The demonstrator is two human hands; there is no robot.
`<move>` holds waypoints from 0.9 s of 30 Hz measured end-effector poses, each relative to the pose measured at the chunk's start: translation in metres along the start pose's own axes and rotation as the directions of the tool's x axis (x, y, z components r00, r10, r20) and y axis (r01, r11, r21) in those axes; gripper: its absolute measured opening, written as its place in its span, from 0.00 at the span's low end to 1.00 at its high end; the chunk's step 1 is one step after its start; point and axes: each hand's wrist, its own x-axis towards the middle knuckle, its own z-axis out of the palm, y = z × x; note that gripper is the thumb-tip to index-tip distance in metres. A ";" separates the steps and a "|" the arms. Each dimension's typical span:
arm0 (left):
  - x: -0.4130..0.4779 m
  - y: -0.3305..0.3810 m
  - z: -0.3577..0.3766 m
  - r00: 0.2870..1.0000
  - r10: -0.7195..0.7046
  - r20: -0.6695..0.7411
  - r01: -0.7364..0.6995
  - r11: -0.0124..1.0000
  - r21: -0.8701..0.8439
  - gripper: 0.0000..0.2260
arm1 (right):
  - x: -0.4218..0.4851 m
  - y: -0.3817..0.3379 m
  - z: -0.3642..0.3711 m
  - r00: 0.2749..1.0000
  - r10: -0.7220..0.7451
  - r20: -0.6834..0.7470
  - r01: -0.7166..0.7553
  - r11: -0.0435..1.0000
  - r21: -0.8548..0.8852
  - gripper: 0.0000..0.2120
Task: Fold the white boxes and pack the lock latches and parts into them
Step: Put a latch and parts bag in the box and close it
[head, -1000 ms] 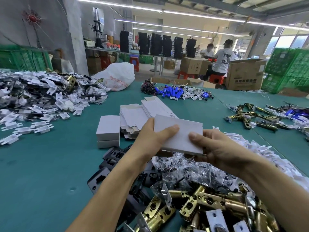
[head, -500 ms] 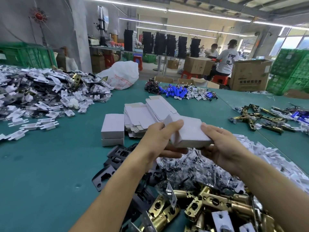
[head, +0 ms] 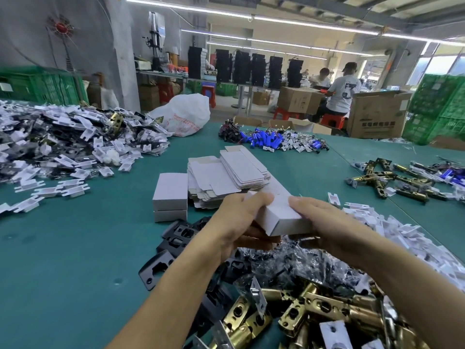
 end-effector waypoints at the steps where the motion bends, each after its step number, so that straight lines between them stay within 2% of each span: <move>1: 0.001 -0.001 0.001 0.999 0.010 -0.031 -0.010 1.000 -0.005 0.10 | -0.001 0.000 -0.001 0.996 -0.087 -0.012 0.084 0.981 -0.173 0.19; 3: 0.002 -0.002 0.001 0.996 0.023 -0.086 -0.025 1.000 -0.019 0.09 | -0.008 -0.004 -0.004 0.951 -0.305 0.042 0.297 0.872 -0.390 0.29; 4: 0.002 -0.002 0.001 0.993 0.035 -0.111 -0.038 0.999 -0.022 0.08 | -0.014 -0.008 -0.003 0.922 -0.365 0.130 0.386 0.832 -0.399 0.34; 6: 0.002 -0.002 0.001 0.984 0.094 -0.149 -0.090 0.995 0.033 0.07 | -0.022 -0.010 0.001 0.866 -0.397 0.304 0.499 0.724 -0.476 0.43; 8: 0.000 -0.001 0.005 0.971 0.188 -0.145 -0.165 0.974 0.154 0.08 | -0.020 -0.007 0.006 0.822 -0.455 0.341 0.560 0.544 -0.625 0.51; 9: -0.001 0.001 0.007 0.963 0.236 -0.134 -0.204 0.955 0.216 0.10 | -0.018 -0.007 0.010 0.812 -0.493 0.313 0.567 0.539 -0.622 0.50; 11: -0.003 0.006 0.010 0.949 0.294 -0.115 -0.251 0.923 0.292 0.16 | -0.013 -0.008 0.012 0.827 -0.505 0.248 0.561 0.713 -0.421 0.38; 14: -0.002 0.011 0.006 0.974 0.194 -0.115 -0.165 0.960 0.225 0.25 | -0.011 -0.003 0.010 0.865 -0.420 0.275 0.468 0.873 -0.139 0.18; 16: -0.001 0.011 0.001 0.979 0.171 -0.114 -0.149 0.973 0.178 0.21 | -0.009 0.001 0.004 0.895 -0.383 0.228 0.364 0.924 0.121 0.15; 17: 0.001 0.008 -0.001 0.973 0.202 -0.112 -0.178 0.965 0.191 0.19 | -0.008 0.001 0.002 0.907 -0.364 0.213 0.329 0.926 0.185 0.15; 18: 0.002 0.005 -0.003 0.966 0.235 -0.107 -0.206 0.951 0.229 0.17 | -0.007 0.002 0.000 0.911 -0.360 0.202 0.333 0.930 0.157 0.15; 19: 0.003 0.003 -0.004 0.965 0.245 -0.097 -0.211 0.939 0.273 0.16 | -0.006 0.002 -0.001 0.908 -0.370 0.197 0.367 0.929 0.054 0.15; 20: 0.004 0.000 -0.004 0.973 0.218 -0.076 -0.188 0.938 0.293 0.16 | -0.005 0.003 -0.002 0.906 -0.381 0.184 0.394 0.918 -0.040 0.14; 22: 0.003 -0.004 -0.004 0.997 0.082 0.012 -0.083 0.967 0.241 0.18 | -0.003 0.003 -0.001 0.896 -0.420 0.141 0.435 0.894 -0.102 0.14; 24: 0.000 -0.005 -0.002 0.995 -0.054 0.085 0.038 0.982 0.186 0.24 | -0.002 0.002 0.001 0.869 -0.484 0.102 0.492 0.867 -0.076 0.18; 27: 0.002 -0.007 -0.003 0.986 -0.160 0.044 0.150 0.972 0.180 0.34 | -0.001 0.002 0.005 0.803 -0.591 0.079 0.596 0.791 -0.139 0.23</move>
